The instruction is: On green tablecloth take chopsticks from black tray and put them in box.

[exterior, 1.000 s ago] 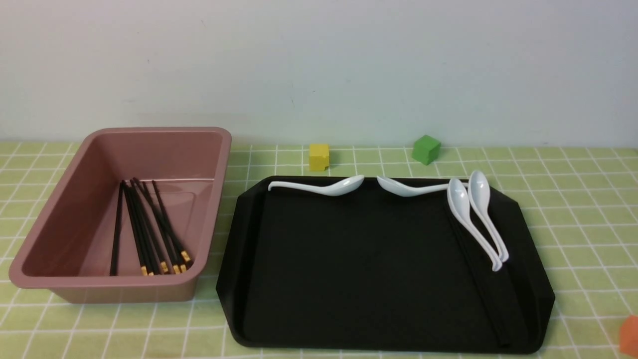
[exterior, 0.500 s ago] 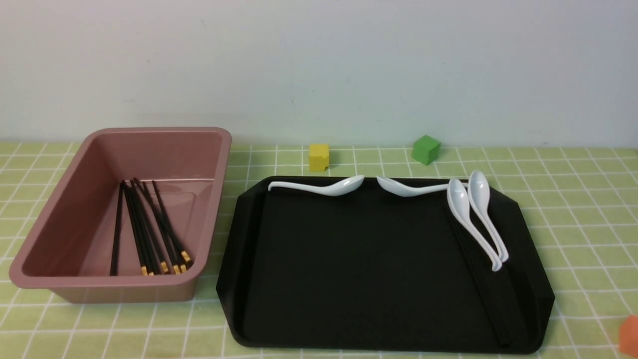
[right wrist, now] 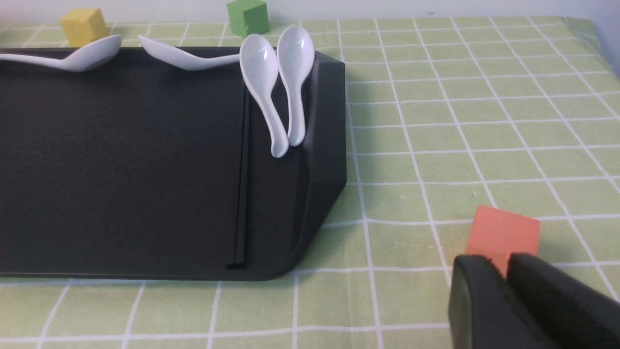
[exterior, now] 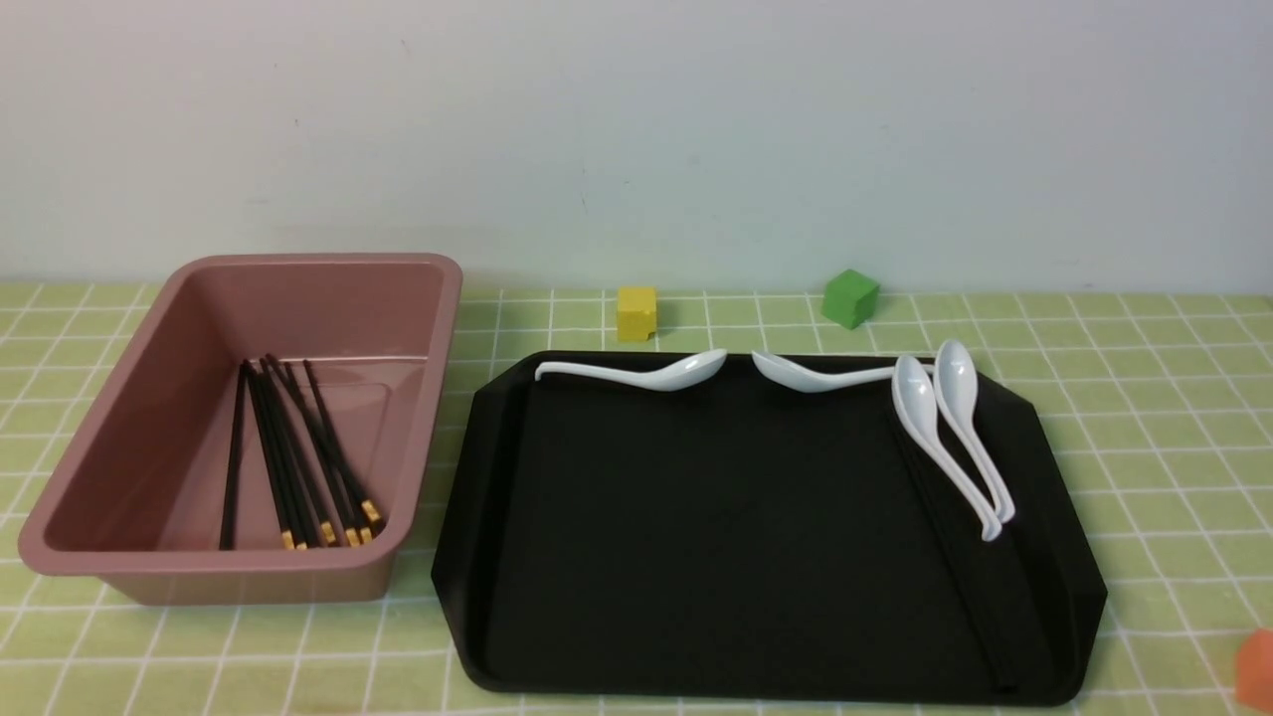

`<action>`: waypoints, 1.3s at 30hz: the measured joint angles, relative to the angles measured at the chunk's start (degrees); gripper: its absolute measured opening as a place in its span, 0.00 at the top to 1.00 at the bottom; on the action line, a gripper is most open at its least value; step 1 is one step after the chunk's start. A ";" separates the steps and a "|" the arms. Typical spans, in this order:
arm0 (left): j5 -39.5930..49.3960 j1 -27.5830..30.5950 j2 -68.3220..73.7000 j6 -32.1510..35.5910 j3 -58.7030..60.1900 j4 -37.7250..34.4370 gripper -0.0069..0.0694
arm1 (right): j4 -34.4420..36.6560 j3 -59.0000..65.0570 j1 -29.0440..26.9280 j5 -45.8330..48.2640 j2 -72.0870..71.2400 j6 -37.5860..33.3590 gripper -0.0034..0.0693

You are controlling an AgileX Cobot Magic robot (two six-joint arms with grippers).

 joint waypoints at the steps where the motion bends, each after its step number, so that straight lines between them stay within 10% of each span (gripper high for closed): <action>1: 0.00 0.00 0.00 0.00 0.00 0.00 0.60 | 0.00 0.00 0.00 0.00 0.00 0.00 0.79; 39: 0.00 0.00 0.00 0.00 0.00 0.00 0.60 | 0.00 -0.02 0.00 0.06 0.00 0.00 0.73</action>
